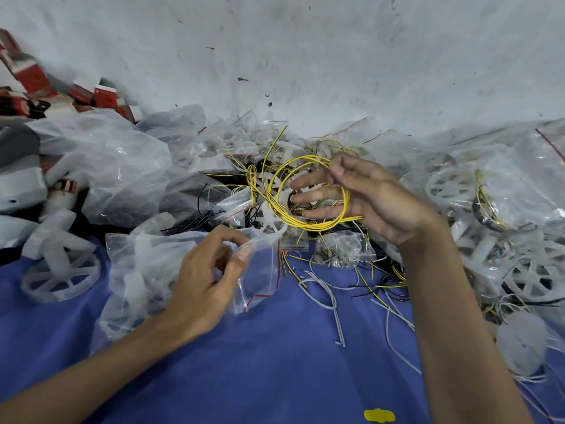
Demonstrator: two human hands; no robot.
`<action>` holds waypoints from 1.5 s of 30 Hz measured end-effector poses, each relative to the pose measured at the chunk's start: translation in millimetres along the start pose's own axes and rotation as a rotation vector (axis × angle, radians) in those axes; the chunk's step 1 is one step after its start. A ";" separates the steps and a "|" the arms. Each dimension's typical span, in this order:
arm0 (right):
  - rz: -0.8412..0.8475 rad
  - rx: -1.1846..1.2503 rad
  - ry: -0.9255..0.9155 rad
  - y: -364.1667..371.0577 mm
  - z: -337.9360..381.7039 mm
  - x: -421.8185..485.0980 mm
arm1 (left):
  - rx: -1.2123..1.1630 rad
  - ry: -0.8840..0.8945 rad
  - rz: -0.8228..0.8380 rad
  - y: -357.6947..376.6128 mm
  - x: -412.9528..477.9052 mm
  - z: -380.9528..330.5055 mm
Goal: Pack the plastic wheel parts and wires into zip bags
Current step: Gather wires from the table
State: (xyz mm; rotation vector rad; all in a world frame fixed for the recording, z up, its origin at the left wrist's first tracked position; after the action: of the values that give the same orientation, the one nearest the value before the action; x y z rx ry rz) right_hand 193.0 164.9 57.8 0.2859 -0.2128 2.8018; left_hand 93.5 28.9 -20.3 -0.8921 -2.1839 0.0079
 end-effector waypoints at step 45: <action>0.130 -0.322 0.362 52.6 -71.3 13.7 | -0.088 -0.006 -0.069 -7.2 1.9 -10.0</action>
State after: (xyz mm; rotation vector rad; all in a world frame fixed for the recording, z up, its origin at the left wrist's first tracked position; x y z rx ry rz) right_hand 150.9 132.2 -14.2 -0.3179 -0.6027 2.8213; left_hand 94.9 22.0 -10.0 -0.8657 -2.2342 -0.1204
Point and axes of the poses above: each hand's wrist, its own x-axis towards the middle knuckle, its own y-axis out of the palm, z = x × y, the point moved 10 cm from there along x, towards the middle knuckle
